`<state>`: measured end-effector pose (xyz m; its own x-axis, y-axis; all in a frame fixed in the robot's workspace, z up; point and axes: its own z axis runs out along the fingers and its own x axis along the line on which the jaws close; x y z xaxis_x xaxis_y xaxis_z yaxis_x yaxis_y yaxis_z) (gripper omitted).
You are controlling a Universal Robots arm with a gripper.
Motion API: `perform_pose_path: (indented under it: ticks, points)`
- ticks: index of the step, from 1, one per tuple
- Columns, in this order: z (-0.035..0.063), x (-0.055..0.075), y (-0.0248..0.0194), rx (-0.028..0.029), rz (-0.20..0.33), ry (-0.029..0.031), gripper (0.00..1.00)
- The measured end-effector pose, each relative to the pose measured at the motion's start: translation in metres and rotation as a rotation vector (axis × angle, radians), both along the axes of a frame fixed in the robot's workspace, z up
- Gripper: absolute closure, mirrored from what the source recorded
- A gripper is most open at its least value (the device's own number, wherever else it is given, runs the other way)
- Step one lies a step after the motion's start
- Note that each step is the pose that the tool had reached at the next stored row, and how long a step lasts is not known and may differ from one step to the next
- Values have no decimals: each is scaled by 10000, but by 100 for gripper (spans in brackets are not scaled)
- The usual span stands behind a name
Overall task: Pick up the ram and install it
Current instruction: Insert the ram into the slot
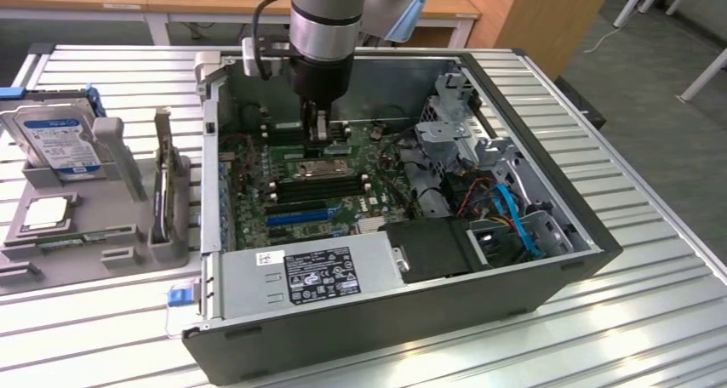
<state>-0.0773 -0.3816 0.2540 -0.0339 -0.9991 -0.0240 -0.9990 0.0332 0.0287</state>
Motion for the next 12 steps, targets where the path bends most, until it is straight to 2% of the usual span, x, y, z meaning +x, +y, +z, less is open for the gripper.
perform_pose_path:
  ticks: [5,12]
  points:
    - [-11,4,-11,-4,-11,-9,86]
    - [-33,9,-126,-4,-91,-8,86]
